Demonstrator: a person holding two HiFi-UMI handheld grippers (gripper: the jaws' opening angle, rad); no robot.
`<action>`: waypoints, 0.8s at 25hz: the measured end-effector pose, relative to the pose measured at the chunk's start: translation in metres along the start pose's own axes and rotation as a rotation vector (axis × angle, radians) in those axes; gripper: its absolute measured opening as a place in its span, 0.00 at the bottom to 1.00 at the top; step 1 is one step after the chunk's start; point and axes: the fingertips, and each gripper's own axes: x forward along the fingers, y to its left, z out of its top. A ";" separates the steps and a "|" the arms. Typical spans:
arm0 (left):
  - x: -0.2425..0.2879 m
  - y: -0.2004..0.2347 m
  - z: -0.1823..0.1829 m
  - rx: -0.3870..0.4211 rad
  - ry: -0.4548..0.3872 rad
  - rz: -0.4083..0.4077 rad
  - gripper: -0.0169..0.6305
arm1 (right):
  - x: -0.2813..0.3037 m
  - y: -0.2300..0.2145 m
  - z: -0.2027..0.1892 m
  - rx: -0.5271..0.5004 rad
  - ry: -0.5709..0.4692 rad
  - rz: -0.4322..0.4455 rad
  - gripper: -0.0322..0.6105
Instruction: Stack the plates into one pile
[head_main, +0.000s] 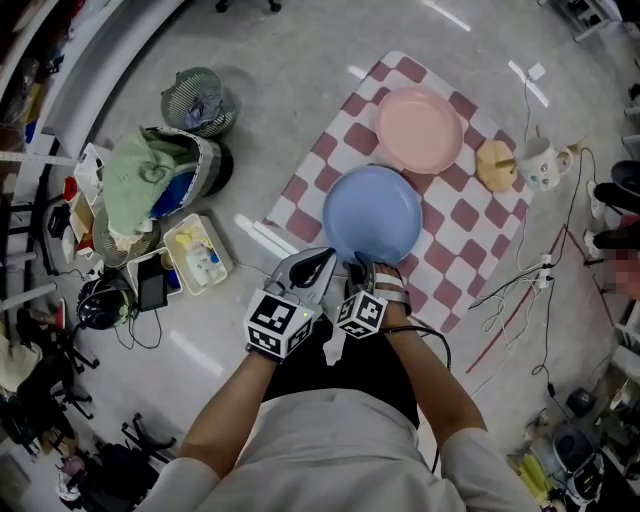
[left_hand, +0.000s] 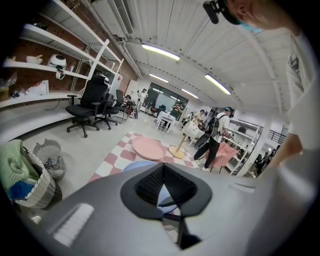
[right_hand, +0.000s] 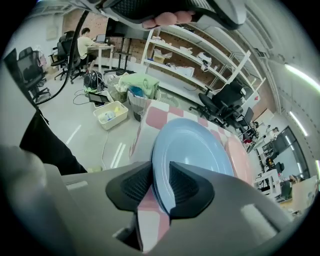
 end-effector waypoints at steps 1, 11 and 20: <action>0.002 0.000 0.000 0.000 0.001 -0.001 0.04 | -0.001 0.000 -0.002 0.004 0.006 0.011 0.19; 0.032 -0.019 0.005 0.014 0.025 -0.049 0.04 | -0.047 -0.010 -0.002 0.043 -0.085 0.012 0.19; 0.072 -0.046 0.022 0.043 0.038 -0.095 0.04 | -0.078 -0.101 -0.024 0.143 -0.151 -0.172 0.18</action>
